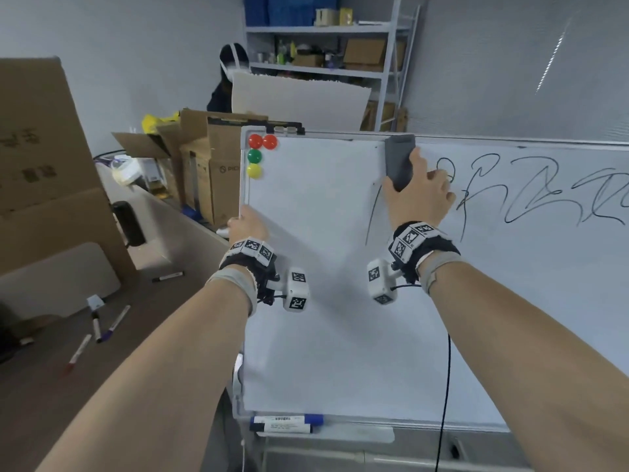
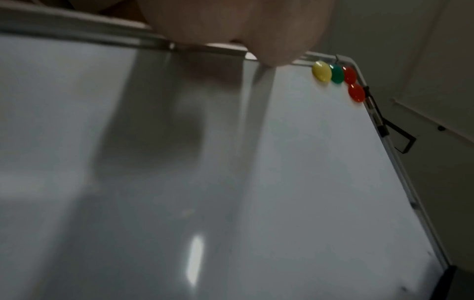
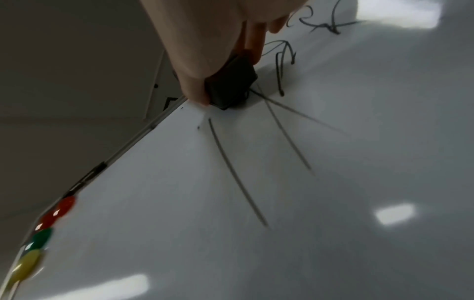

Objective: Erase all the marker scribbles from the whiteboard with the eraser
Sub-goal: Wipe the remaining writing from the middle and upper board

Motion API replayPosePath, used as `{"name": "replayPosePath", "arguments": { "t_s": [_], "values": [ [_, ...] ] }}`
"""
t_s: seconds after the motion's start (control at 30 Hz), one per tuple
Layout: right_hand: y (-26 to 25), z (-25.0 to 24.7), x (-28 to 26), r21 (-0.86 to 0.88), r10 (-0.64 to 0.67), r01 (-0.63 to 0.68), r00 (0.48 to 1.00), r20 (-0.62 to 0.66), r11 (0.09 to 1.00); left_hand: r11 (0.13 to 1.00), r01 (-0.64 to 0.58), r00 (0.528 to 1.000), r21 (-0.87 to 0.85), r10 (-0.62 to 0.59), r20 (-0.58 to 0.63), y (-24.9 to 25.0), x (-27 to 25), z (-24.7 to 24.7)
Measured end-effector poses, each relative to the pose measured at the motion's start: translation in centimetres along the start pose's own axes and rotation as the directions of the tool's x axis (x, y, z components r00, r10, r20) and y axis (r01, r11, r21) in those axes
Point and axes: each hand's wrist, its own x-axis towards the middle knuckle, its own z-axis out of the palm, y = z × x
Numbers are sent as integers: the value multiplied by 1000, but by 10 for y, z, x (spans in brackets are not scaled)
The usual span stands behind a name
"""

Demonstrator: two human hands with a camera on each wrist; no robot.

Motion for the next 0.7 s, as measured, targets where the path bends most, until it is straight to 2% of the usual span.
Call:
{"name": "replayPosePath", "arguments": {
  "t_s": [0.07,0.13,0.2,0.27,0.37,0.47,0.53,0.6,0.7],
  "values": [
    [-23,5,-9,16,-137,136,987,81,991,1000,15,999,21,-16,43,-4,6,-12],
    [-45,10,-18,21,-270,270,948,166,963,998,8,997,60,-13,73,-11,10,-19],
    [-53,10,-20,5,-327,332,926,187,943,996,-15,998,93,8,67,-18,9,-20],
    [-41,5,-12,-30,-310,316,941,140,948,986,-53,998,155,46,49,-21,1,-17],
    [-11,-6,9,-32,-104,106,993,53,994,970,-126,991,209,112,77,-22,-9,-9],
    [-2,-9,17,-38,28,-26,999,41,999,965,-140,988,221,121,96,-21,-12,-4],
    [-9,-6,11,-1,0,0,998,57,1000,974,-118,993,196,111,45,-22,-11,-5],
    [-21,-2,4,29,-107,105,991,79,994,978,-97,995,185,101,-11,-23,-9,-11],
    [-34,1,0,53,-221,215,964,150,975,974,-98,994,205,105,-21,-27,-3,-19]
  ]
}}
